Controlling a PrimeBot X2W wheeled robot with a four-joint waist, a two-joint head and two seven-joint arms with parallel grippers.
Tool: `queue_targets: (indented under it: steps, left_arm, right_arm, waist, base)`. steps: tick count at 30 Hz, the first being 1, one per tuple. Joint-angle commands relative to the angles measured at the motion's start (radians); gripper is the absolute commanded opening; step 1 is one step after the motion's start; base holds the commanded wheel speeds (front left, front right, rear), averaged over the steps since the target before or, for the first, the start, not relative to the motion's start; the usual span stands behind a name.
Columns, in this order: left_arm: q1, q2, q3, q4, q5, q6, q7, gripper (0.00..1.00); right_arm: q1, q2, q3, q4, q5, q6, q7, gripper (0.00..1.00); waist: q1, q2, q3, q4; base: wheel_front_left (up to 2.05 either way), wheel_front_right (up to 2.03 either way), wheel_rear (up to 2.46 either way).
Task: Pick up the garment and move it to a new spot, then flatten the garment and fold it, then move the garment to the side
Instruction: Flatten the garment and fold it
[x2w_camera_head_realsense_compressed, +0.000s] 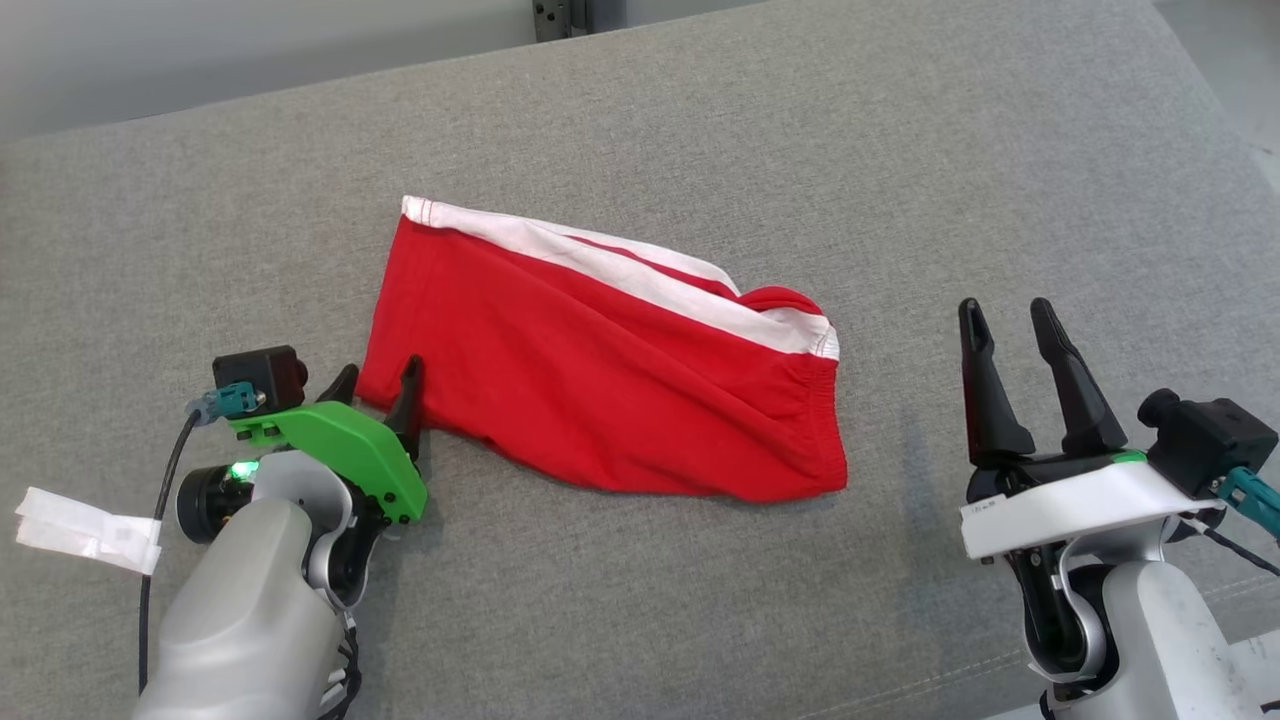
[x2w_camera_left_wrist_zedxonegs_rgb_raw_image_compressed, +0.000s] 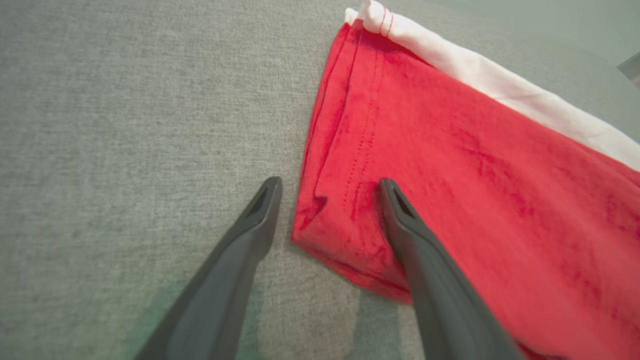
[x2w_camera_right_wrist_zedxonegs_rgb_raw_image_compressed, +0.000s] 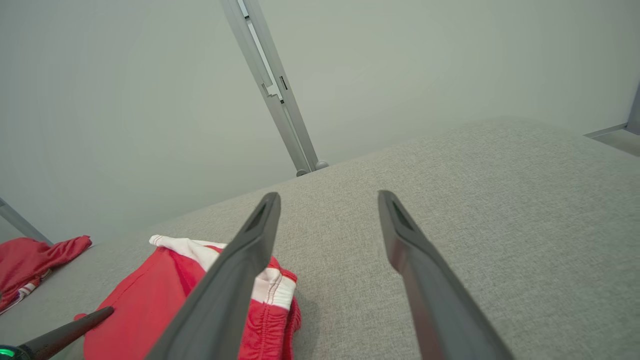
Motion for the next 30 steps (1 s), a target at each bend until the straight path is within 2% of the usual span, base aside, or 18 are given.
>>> queue_targets:
  steps: [1,2,3,4,5,6,7,20,30]
  left_arm:
    - [0.022,0.004,-0.004,0.010,-0.003,0.006,0.013,1.00]
    - [0.026,0.003,-0.008,0.011,-0.004,0.005,0.021,1.00]
    - [0.029,0.002,-0.014,0.010,-0.002,0.003,0.027,0.94]
    - [0.033,0.000,-0.018,0.008,-0.001,0.001,0.031,0.57]
    - [0.037,-0.003,-0.020,0.004,-0.004,-0.004,0.034,0.36]
    - [0.041,-0.006,-0.023,-0.001,-0.007,-0.006,0.037,0.10]
    - [0.044,-0.009,-0.025,-0.005,-0.008,-0.009,0.036,0.00]
    - [0.107,-0.021,-0.028,-0.099,-0.020,-0.012,-0.043,0.00]
    - [0.238,-0.020,-0.032,-0.254,-0.028,0.021,-0.091,0.00]
  right_arm:
    - [0.012,-0.001,-0.001,-0.006,0.006,-0.001,0.002,1.00]
    - [0.014,-0.001,-0.002,-0.007,0.006,-0.001,0.001,1.00]
    - [0.014,-0.001,-0.003,-0.007,0.005,-0.001,0.001,1.00]
    - [0.016,-0.001,-0.003,-0.006,0.005,-0.001,0.001,1.00]
    - [0.018,-0.001,-0.004,-0.006,0.005,-0.001,0.001,1.00]
    - [0.020,-0.001,-0.005,-0.004,0.004,-0.001,0.001,1.00]
    - [0.022,-0.001,-0.007,-0.002,0.004,-0.001,0.001,1.00]
    - [0.052,-0.001,-0.015,0.014,-0.004,-0.001,0.009,1.00]
    - [0.077,-0.001,-0.034,0.023,-0.012,-0.001,0.030,1.00]
  waist:
    - [0.0000,0.0000,0.004,-0.007]
    - [0.0000,0.0000,0.004,-0.008]
    - [0.0000,0.0000,0.003,-0.009]
    - [0.0000,0.0000,0.002,-0.010]
    - [0.0000,0.0000,0.000,-0.010]
    - [0.0000,0.0000,-0.003,-0.009]
    - [0.0000,0.0000,-0.005,-0.008]
    - [0.0000,0.0000,-0.075,0.047]
    - [0.0000,0.0000,-0.126,0.132]
  base:
    - [0.00,0.00,0.00]
    - [0.00,0.00,0.00]
    - [0.00,0.00,0.00]
    - [0.00,0.00,0.00]
    - [0.00,0.00,0.00]
    - [0.00,0.00,0.00]
    - [0.00,0.00,0.00]
    - [0.00,0.00,0.00]
    - [0.00,0.00,0.00]
